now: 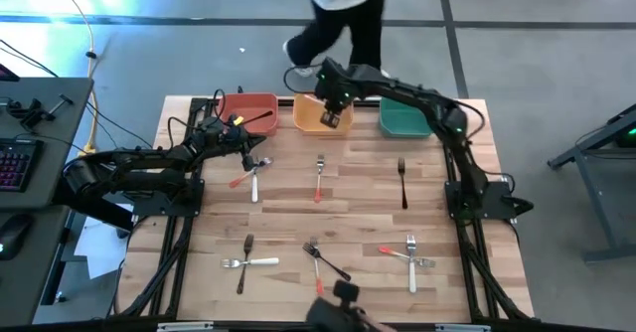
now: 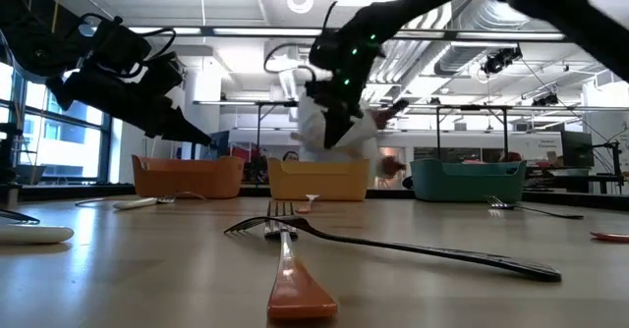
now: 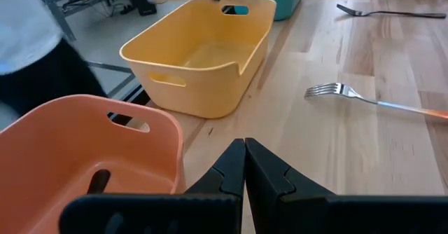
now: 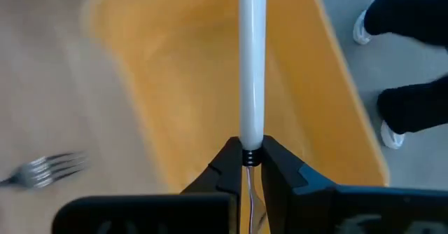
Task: Sort silverware by color (type)
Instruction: Put the top right white fork into the yellow bin, then put the bottom right orange fork into the green bin
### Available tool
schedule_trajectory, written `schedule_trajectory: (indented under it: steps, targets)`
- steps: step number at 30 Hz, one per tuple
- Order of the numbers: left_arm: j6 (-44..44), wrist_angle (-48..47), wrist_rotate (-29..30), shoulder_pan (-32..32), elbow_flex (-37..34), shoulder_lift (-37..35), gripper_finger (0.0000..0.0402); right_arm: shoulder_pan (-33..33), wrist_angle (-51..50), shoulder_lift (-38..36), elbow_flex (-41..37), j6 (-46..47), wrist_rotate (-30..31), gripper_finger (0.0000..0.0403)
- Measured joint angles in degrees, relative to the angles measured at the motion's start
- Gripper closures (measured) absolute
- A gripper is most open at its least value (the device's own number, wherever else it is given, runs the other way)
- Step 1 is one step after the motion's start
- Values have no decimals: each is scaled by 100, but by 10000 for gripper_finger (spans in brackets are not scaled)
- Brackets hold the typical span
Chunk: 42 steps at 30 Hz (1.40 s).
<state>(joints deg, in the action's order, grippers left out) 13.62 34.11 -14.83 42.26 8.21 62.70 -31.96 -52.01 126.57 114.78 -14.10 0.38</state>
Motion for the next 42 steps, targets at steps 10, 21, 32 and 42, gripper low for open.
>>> schedule_trajectory:
  steps: [10,21,32,42]
  targets:
    - [-8,-102,0,2,0,0,401,-193,-592,1424,1488,-160,-329,391]
    - [-30,-124,0,2,0,0,401,-199,-579,1503,1478,-100,-299,351]
    - [-111,-131,0,1,0,0,401,-61,-775,1443,1469,-142,184,336]
    - [-1,-232,2,1,0,0,401,655,-502,801,1469,-200,472,399]
